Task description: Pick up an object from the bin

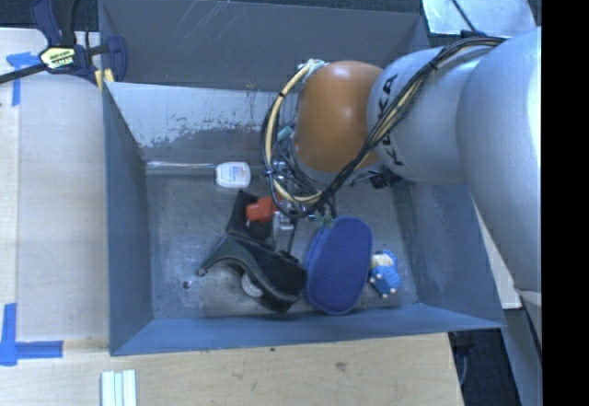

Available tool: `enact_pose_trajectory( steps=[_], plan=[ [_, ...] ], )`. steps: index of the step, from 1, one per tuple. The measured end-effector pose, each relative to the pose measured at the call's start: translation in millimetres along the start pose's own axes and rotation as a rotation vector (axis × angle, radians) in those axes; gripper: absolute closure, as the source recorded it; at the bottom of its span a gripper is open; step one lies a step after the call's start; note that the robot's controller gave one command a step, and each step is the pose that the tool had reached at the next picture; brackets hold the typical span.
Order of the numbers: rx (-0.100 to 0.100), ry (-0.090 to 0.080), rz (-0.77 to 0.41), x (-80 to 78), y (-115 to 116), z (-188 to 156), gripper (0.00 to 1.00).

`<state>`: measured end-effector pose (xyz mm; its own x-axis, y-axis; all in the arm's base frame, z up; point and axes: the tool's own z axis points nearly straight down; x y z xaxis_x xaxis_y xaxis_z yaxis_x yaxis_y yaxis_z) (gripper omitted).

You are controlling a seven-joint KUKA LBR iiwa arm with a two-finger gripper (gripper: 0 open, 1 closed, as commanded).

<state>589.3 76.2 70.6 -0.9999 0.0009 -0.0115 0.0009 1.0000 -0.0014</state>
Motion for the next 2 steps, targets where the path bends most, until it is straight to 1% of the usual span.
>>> enact_pose_trajectory(
  steps=[1, 2],
  plan=[
    [-0.003, 0.005, -0.002, 2.1, 2.5, -0.4, 1.0],
    [-0.003, -0.001, 0.023, -13.2, 2.8, -131.7, 1.0]
  ],
)
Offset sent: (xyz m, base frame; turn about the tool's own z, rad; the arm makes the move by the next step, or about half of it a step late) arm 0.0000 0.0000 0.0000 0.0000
